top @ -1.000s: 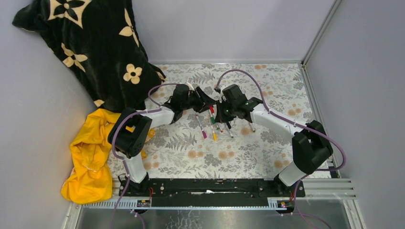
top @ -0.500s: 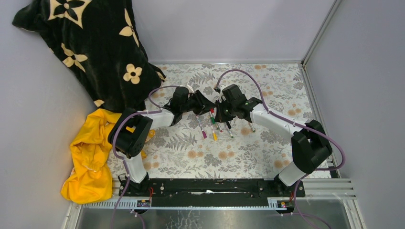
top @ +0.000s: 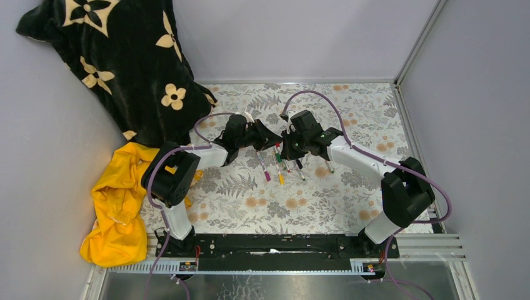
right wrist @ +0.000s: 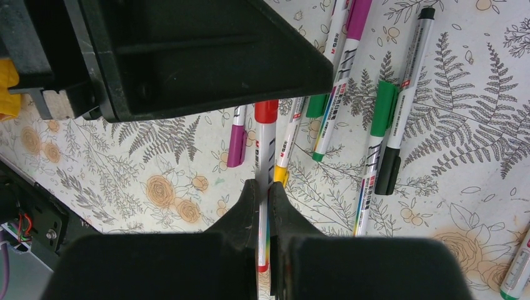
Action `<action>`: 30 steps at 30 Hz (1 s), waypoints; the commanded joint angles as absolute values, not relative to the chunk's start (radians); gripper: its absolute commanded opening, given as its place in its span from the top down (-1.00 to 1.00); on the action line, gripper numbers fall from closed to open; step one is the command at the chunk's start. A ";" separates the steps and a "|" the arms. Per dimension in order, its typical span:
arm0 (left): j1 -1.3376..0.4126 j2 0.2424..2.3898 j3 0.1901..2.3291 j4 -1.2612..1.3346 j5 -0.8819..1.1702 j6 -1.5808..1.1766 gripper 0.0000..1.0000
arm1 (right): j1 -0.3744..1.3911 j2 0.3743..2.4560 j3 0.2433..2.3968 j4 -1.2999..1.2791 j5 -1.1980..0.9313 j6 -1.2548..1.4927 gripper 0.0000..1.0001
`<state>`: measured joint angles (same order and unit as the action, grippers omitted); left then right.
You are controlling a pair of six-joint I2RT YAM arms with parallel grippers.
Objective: Open the pen caps
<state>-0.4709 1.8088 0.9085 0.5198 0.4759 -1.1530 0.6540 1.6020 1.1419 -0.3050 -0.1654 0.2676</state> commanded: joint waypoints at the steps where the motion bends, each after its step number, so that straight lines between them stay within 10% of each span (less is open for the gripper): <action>1: -0.476 1.783 0.888 0.580 0.491 -1.149 0.85 | 0.664 1.583 1.150 -0.281 -0.147 0.273 1.00; 8: -0.477 1.778 0.880 0.577 0.479 -1.149 1.00 | 0.663 1.576 1.152 -0.276 -0.139 0.275 1.00; 16: -0.478 1.776 0.915 0.502 0.461 -1.139 1.00 | 0.664 1.582 1.169 -0.269 -0.145 0.275 0.38; 30: -0.485 1.781 0.937 0.498 0.464 -1.165 1.00 | 0.664 1.642 1.203 -0.246 -0.185 0.288 0.37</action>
<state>-0.4774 1.8030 0.9047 0.4908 0.4709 -1.1553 0.6563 1.6245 1.1492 -0.2848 -0.1600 0.2779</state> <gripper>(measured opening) 0.234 0.317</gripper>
